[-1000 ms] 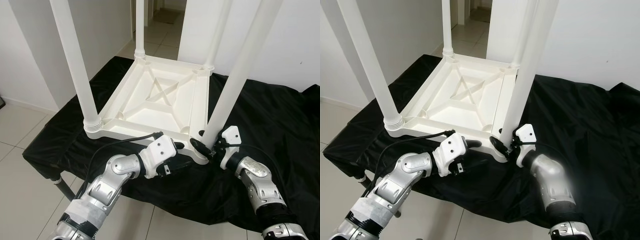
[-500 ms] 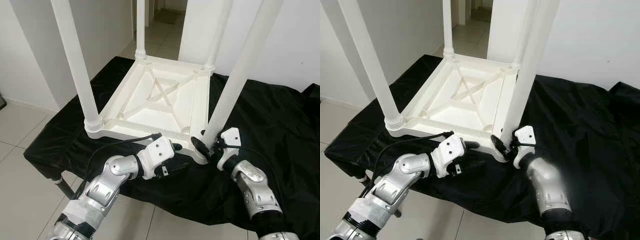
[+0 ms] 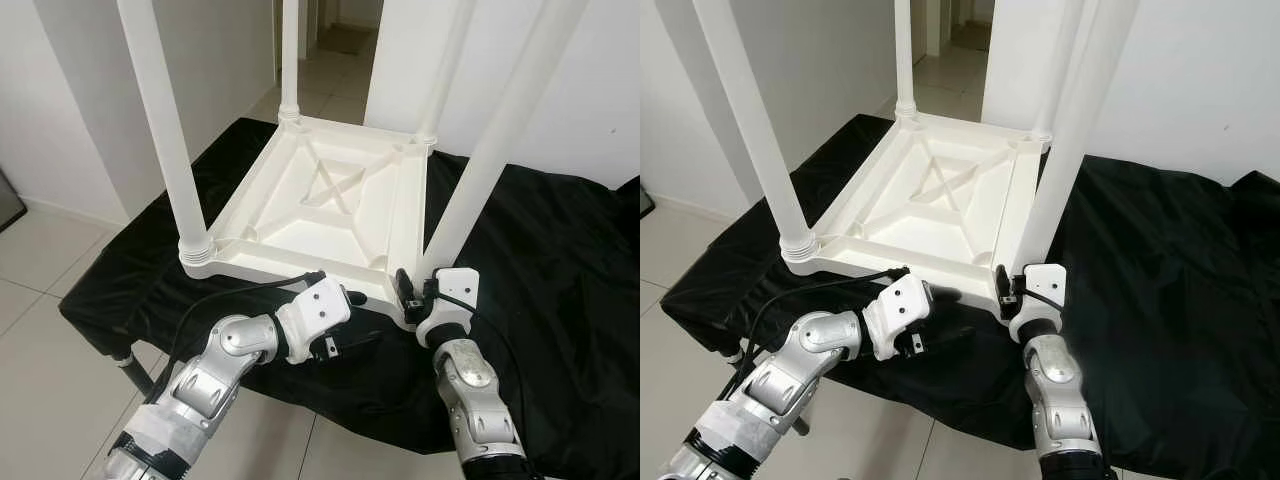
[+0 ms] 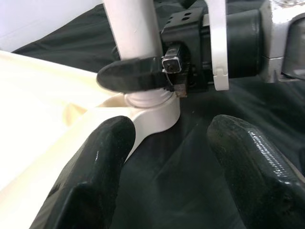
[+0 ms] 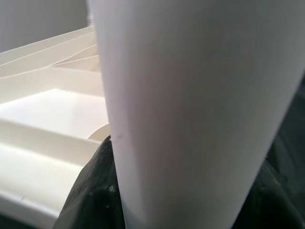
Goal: Building children table
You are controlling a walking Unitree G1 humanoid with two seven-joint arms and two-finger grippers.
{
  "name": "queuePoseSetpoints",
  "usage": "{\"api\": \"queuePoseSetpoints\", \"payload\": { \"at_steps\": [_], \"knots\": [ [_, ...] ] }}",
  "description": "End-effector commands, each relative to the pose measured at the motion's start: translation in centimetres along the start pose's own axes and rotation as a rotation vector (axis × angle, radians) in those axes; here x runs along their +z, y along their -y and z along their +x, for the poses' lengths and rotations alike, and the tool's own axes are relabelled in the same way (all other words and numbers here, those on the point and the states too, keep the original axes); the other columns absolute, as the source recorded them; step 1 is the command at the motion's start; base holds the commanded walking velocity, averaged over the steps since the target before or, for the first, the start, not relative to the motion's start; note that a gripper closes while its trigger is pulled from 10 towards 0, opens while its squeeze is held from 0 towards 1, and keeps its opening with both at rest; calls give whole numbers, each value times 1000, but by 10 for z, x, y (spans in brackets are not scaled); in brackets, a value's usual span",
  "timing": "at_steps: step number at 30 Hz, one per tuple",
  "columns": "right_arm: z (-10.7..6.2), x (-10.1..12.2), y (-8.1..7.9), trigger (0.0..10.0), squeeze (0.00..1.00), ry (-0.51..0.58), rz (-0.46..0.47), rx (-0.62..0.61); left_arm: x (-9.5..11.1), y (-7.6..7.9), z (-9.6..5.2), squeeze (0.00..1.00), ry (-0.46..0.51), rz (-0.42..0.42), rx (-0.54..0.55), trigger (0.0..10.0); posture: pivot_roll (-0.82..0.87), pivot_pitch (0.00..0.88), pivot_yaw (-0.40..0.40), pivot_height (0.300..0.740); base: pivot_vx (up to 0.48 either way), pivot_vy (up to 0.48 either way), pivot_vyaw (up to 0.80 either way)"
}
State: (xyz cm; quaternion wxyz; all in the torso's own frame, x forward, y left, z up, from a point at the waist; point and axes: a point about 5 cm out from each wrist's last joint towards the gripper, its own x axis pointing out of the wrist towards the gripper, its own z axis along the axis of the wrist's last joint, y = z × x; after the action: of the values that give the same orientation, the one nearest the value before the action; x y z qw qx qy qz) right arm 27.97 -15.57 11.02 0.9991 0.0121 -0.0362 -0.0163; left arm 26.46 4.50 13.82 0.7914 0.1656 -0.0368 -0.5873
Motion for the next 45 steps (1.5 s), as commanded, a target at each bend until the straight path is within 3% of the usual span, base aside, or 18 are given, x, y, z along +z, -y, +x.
{"api": "queuePoseSetpoints", "payload": {
  "at_steps": [1,4,12,20,27,28,38,39,40,45],
  "knots": [
    [-11,-17,14,10000,0,-75,10,-127,0,0,0,0,-12,9,-24,10000,27,0,-11,740,0,0,0],
    [-16,-19,4,10000,0,-86,50,-172,1,-2,0,0,-11,7,-13,10000,30,0,-4,740,0,0,0],
    [-21,-14,-15,10000,0,-81,83,-135,3,-6,-2,0,-15,16,-12,10000,34,0,8,740,0,0,0],
    [-20,-15,-13,10000,0,-83,57,-157,1,-4,-3,0,-21,17,-23,10000,33,0,10,740,0,0,0],
    [-17,-15,-2,10000,0,-17,35,-99,2,-5,0,0,-14,15,-5,10000,40,0,-10,740,0,0,0],
    [-16,-15,1,10000,1000,-16,39,-101,2,-6,0,0,-13,16,-2,10000,41,0,-16,740,0,0,0],
    [-8,-4,4,10000,1000,37,68,-36,4,-8,3,0,-7,22,9,10000,44,0,-27,740,0,0,0],
    [-7,-4,5,10000,427,36,78,-26,4,-8,4,0,-7,23,9,10000,44,0,-27,740,0,0,0],
    [-6,-4,5,10000,0,42,90,-12,4,-8,4,0,-7,24,10,10000,46,0,-28,740,0,0,0],
    [-4,2,5,10000,0,79,122,114,3,-4,4,0,-8,21,9,10000,50,0,-33,740,0,0,0]
  ]
}}
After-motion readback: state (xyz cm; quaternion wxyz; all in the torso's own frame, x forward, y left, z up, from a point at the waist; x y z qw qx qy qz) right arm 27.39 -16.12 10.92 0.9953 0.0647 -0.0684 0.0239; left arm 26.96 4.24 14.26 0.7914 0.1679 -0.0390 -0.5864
